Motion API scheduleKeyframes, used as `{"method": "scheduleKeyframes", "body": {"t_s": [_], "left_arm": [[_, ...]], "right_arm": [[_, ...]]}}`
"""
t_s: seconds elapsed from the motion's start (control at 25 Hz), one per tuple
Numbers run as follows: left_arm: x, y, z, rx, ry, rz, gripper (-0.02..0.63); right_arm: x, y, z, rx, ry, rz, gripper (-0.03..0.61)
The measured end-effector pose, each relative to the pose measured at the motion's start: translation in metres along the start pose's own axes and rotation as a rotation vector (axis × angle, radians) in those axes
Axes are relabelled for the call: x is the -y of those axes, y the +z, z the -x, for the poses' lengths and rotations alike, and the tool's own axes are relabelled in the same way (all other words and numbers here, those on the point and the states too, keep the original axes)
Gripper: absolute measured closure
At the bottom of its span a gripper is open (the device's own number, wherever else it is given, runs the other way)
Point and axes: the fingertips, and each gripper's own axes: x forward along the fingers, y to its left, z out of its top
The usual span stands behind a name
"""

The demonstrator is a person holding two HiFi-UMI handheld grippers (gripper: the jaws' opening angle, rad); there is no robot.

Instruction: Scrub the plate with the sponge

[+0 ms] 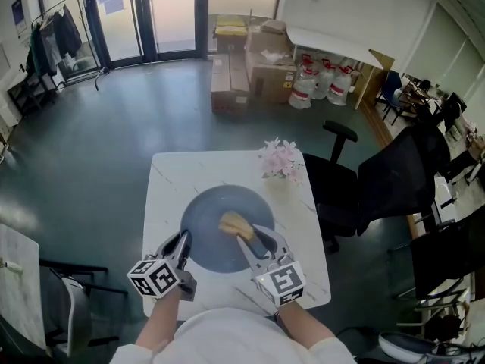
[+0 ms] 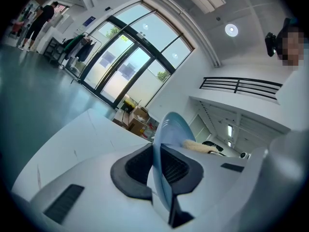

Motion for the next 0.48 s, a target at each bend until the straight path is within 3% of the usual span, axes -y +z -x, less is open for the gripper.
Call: {"method": "scheduleKeyframes", "body": {"t_s": [0.24,0.48], "left_arm": [[-0.013,0.02,0.001,0.053,0.022,0.012,0.569],[-0.013,0.035,-0.001,0.089,0.03,-0.016,0.569]], "right_arm": [[0.018,-0.015,0.015,-0.045,-0.063,-0.012,0.437],[-0.02,-0.027,0.012,-0.067,0.024,0.002,0.436]]}}
